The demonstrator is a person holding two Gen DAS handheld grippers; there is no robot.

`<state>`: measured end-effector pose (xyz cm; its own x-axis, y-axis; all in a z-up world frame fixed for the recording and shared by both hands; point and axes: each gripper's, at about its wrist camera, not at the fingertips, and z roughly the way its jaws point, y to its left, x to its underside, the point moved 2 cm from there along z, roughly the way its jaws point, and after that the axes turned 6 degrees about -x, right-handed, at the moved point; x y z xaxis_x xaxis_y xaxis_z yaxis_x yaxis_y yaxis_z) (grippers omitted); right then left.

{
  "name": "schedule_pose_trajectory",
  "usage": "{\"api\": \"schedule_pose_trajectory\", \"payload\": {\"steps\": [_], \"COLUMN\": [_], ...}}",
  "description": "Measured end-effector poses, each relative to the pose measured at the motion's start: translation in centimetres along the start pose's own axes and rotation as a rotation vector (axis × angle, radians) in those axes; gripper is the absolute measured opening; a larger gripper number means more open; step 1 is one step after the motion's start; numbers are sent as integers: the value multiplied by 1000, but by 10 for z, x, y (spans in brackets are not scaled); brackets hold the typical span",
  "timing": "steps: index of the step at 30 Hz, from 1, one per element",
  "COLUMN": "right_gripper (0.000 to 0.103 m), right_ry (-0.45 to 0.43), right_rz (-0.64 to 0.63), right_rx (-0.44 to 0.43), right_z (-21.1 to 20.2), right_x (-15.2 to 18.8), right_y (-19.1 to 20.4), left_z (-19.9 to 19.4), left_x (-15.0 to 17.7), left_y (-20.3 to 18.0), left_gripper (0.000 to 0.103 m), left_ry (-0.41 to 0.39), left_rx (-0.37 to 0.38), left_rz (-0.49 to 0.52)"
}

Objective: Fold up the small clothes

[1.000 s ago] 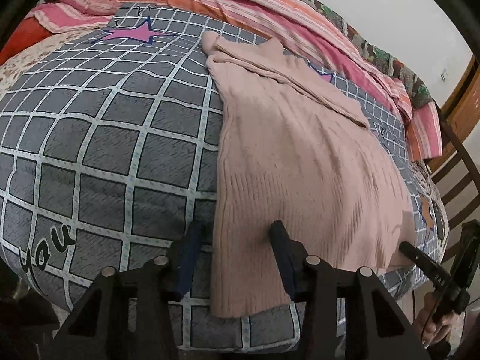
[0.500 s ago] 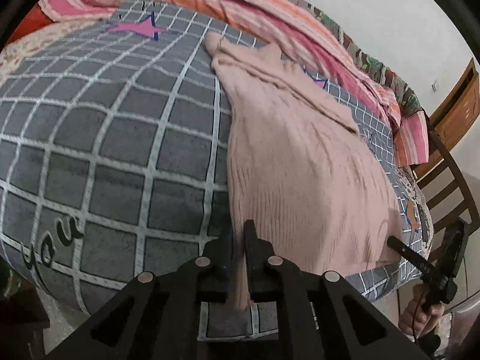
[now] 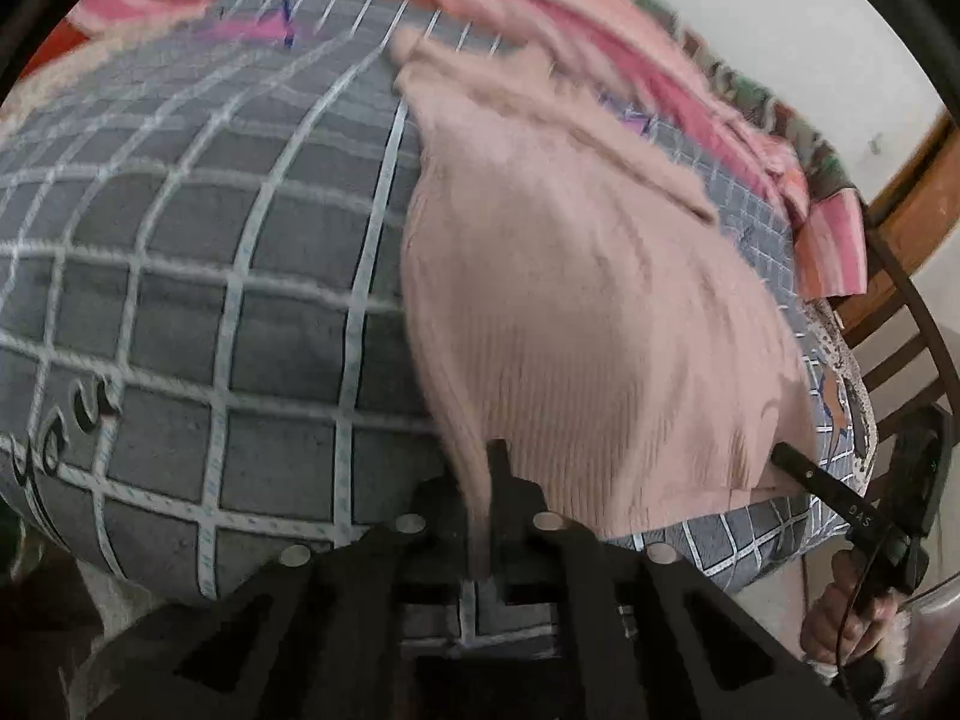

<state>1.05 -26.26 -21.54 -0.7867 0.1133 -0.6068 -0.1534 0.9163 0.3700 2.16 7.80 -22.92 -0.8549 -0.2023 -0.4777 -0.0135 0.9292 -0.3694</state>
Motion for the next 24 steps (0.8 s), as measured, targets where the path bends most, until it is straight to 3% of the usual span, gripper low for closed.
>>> {"api": "schedule_pose_trajectory", "payload": {"steps": [5, 10, 24], "right_gripper": [5, 5, 4], "right_ry": [-79, -132, -290], "right_rz": [11, 77, 89], "right_rx": [-32, -119, -207], "right_z": [-28, -56, -90], "right_x": [-3, -15, -78], "right_y": [0, -4, 15], "left_z": [-35, -70, -112], "left_x": [-3, -18, -86], "left_y": [6, 6, -19], "left_gripper": [6, 6, 6], "left_ry": [-91, -159, -322], "left_rx": [97, 157, 164], "left_rz": [-47, -89, -69]}}
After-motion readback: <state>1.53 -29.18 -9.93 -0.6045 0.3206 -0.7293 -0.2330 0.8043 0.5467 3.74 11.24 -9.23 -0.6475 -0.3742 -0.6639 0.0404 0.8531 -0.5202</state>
